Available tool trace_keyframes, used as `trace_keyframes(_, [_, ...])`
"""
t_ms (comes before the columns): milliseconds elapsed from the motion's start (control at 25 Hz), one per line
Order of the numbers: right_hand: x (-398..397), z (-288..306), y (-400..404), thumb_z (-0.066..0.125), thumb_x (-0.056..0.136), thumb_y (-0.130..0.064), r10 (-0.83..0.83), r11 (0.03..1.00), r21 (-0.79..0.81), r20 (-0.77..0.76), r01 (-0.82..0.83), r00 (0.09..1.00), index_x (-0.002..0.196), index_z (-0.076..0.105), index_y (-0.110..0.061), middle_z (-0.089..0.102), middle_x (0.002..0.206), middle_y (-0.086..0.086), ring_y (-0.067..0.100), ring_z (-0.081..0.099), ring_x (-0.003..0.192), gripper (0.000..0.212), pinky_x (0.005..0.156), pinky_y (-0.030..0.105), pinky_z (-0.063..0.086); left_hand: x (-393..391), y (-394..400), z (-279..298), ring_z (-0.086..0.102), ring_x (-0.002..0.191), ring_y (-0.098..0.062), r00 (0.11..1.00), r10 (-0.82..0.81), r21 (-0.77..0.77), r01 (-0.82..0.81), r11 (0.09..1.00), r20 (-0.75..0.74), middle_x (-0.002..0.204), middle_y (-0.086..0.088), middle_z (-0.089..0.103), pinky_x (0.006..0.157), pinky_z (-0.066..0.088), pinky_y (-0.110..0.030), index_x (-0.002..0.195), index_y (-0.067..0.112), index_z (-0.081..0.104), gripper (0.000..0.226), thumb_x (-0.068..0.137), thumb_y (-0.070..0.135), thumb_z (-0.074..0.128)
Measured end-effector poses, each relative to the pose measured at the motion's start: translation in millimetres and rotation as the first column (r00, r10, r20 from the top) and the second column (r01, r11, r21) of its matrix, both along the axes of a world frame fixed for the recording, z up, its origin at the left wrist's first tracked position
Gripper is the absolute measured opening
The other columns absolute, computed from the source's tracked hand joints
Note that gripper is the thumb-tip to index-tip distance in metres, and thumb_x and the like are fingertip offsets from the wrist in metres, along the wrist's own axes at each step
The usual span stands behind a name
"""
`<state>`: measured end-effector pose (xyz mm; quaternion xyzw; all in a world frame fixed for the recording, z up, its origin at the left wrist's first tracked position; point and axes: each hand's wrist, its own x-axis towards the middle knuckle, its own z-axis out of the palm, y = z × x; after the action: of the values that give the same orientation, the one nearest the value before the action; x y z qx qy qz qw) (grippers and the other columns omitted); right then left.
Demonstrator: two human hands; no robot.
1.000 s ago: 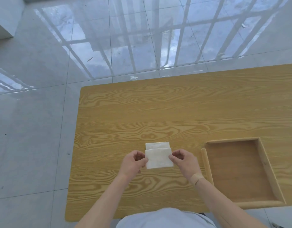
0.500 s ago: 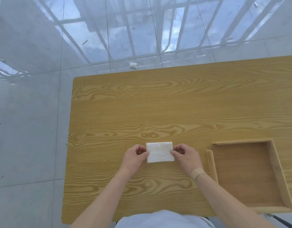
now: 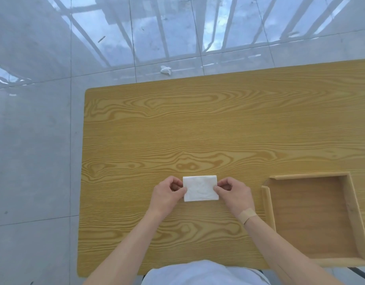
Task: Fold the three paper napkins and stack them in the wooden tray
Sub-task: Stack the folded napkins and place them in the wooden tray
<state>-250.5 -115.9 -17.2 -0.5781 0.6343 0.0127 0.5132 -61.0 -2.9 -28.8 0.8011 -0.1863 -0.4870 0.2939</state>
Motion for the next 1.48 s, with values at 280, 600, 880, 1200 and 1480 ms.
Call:
trace_keyframes(280, [1.7, 1.3, -1.8, 0.074, 0.077, -0.03, -0.004, 1.0, -0.002, -0.034, 0.004, 0.999, 0.072, 0.069, -0.031, 0.069, 0.068, -0.015, -0.002, 0.062, 0.066, 0.007, 0.059, 0.018, 0.044, -1.3, -1.6, 1.3, 0.07, 0.071, -0.018, 0.999, -0.016, 0.015, 0.015, 1.0, 0.041, 0.075, 0.004, 0.072, 0.065, 0.054, -0.036, 0.078, 0.028, 0.067, 0.012, 0.075, 0.029, 0.079])
trace_keyframes(600, [3.6, 2.2, -0.5, 0.074, 0.074, -0.027, -0.017, 0.999, -0.036, -0.053, 0.015, 0.998, 0.069, 0.065, -0.028, 0.066, 0.063, -0.012, 0.002, 0.06, 0.061, 0.01, 0.058, 0.023, 0.047, -1.8, -4.4, 3.1, 0.069, 0.066, -0.018, 0.997, -0.016, 0.027, 0.014, 1.0, 0.079, 0.07, 0.002, 0.07, 0.062, 0.053, -0.037, 0.077, 0.026, 0.064, 0.016, 0.072, 0.029, 0.079])
trace_keyframes(880, [2.3, 4.7, 0.1, 0.073, 0.076, -0.028, 0.006, 0.999, -0.053, -0.022, -0.007, 1.0, 0.083, 0.061, -0.029, 0.066, 0.074, -0.008, 0.012, 0.063, 0.07, 0.014, 0.066, 0.034, 0.054, -2.5, -4.8, 6.1, 0.062, 0.062, -0.011, 0.993, -0.052, 0.023, 0.05, 0.998, 0.103, 0.069, 0.008, 0.064, 0.067, 0.054, -0.042, 0.079, 0.026, 0.061, 0.018, 0.075, 0.031, 0.077])
trace_keyframes(1200, [7.1, 1.8, -6.7, 0.074, 0.078, -0.04, 0.492, 0.694, -0.388, -0.359, -0.606, 0.793, 0.122, 0.061, -0.027, 0.054, 0.123, -0.002, 0.023, 0.049, 0.107, 0.048, 0.083, 0.036, 0.044, 4.8, -19.1, 7.7, 0.046, 0.106, -0.013, 0.615, -0.512, 0.158, 0.537, 0.829, 0.599, 0.113, 0.007, 0.05, 0.071, 0.047, -0.027, 0.119, 0.029, 0.058, 0.041, 0.082, 0.044, 0.067])
trace_keyframes(1480, [26.0, 4.8, -11.7, 0.07, 0.079, -0.033, 0.512, 0.669, -0.327, -0.447, -0.667, 0.733, 0.099, 0.054, -0.026, 0.05, 0.112, -0.005, 0.022, 0.045, 0.1, 0.026, 0.077, 0.032, 0.035, -0.9, -29.0, 9.6, 0.042, 0.101, -0.014, 0.612, -0.553, 0.198, 0.55, 0.811, 0.565, 0.11, 0.006, 0.043, 0.066, 0.04, -0.026, 0.103, 0.024, 0.054, 0.026, 0.083, 0.036, 0.065])
